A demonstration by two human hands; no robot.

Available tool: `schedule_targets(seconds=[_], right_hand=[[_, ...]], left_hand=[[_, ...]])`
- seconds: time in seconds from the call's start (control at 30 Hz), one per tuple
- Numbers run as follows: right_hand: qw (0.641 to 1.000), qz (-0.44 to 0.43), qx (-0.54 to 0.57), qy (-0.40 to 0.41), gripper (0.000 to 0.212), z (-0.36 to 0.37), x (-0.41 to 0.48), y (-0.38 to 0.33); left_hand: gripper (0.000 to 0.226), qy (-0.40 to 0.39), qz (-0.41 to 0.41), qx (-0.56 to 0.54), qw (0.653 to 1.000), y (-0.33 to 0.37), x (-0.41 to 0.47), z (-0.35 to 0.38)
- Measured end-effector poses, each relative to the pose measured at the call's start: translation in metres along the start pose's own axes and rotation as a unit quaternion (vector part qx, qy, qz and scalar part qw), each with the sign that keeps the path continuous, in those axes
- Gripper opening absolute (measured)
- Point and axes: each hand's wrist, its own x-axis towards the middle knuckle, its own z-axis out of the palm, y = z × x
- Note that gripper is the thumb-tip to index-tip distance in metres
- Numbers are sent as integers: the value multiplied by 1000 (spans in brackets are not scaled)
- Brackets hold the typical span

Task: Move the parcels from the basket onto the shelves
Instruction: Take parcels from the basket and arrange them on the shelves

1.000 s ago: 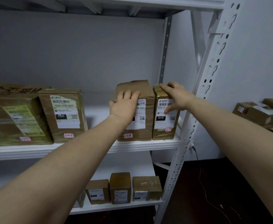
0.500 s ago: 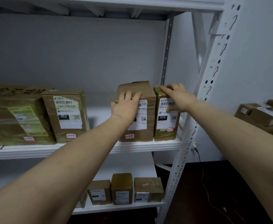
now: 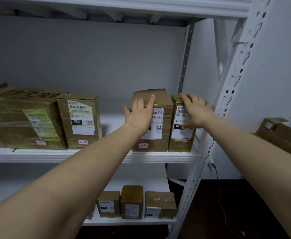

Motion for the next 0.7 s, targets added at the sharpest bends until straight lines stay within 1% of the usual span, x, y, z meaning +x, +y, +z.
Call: schedule_targets(seconds=[0.1,0.2,0.3,0.43,0.57,0.7], right_hand=[[1000,-3,5,0,124,-1,-1,-4],[999,-9,-20,23,125,-2,-1,-10],[995,-56,-69,55,126,-4,1,-23],[985,-121,-78,90,118,-4,1,-51],[980,-148,-100,86,113,6,4,-76],[983,-141,-91,74,108,11,4,-90]], left_hand=[[101,3,-7,2,1000,-4,-3,0],[99,7,-14,0,1000,-7,-7,-3],[99,4,-27,1,1000,-10,-15,-5],[93,27,-51,1,998,-20,-26,-1],[96,24,-77,16,997,-34,-42,2],[100,4,-96,49,994,-51,-59,7]])
